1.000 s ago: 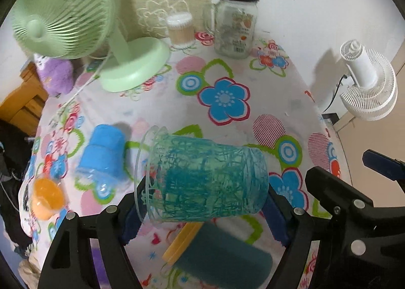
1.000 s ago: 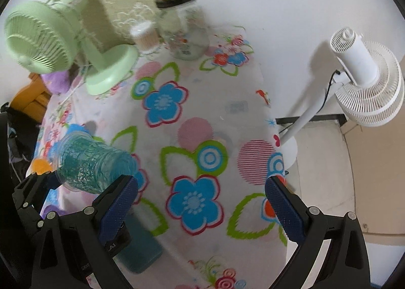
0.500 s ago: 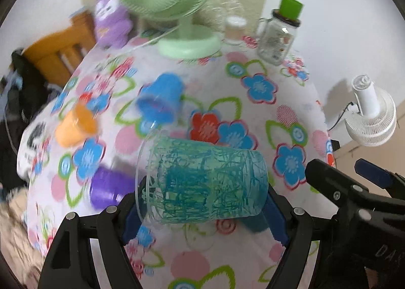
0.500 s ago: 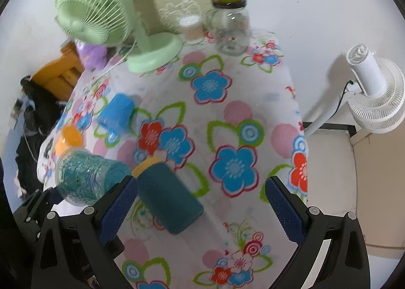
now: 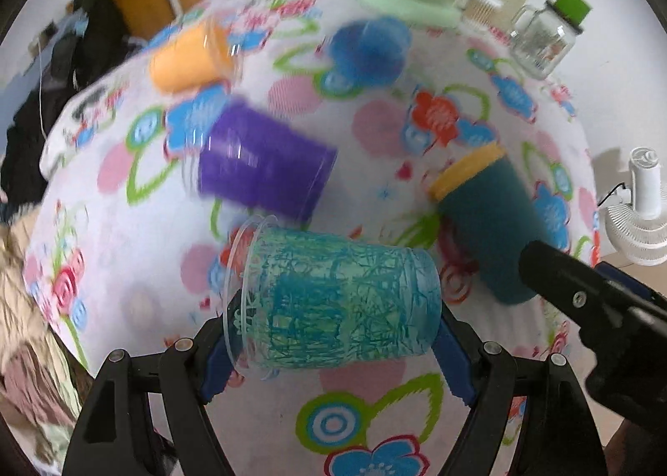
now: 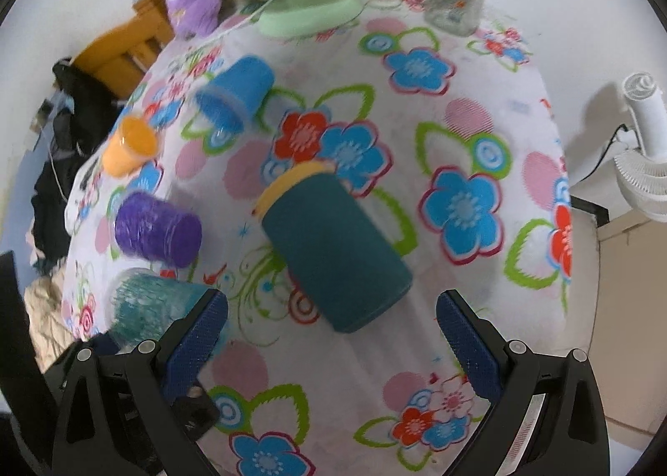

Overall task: Flip cup upside down
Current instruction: 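Carry the teal cup with the left tool toward the right tool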

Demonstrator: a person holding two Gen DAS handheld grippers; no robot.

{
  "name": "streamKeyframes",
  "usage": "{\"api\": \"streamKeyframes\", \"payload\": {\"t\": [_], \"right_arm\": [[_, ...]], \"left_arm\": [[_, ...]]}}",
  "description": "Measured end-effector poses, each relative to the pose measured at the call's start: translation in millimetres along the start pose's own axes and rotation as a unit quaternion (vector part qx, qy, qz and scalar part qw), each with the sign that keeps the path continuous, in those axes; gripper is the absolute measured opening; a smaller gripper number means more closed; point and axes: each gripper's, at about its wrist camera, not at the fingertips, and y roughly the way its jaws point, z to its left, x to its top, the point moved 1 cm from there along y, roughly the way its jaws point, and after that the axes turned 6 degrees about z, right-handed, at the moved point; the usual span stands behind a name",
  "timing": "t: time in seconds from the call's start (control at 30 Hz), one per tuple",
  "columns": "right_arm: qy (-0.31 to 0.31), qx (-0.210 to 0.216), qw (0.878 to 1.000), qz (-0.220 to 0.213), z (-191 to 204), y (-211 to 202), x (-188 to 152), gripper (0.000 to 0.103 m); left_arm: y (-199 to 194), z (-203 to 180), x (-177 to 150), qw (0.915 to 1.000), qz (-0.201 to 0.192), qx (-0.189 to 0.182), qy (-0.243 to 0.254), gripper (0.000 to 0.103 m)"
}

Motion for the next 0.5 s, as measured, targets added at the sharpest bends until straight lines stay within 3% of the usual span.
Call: {"api": "streamKeyframes", "payload": {"t": [0.1,0.3,0.43,0.5], "right_arm": [[-0.008,-0.005,1.000,0.011,5.1,9.4,-3.5,0.101],[-0.014,-0.010,1.000,0.021,8.6,20.6,-6.0,0.101],[-0.013,-0.011,1.000,0.024,8.0,23.2,-5.3,0.101],[-0.013,-0.011,1.000,0.023,7.8,22.4,-4.5,0.101]], "left_arm": [[10.6,5.4,-8.3,0.9997,0.012,-0.005,-0.020,0.083],[15.3,13.1,-14.5,0.9981,-0.009,0.002,-0.061,0.083],[25.1,8.8,-12.6,0.9982,0.000,0.010,-0.059,0.083],[25.0,5.4,-11.9,0.9986,0.002,0.012,-0.051,0.089]]}}
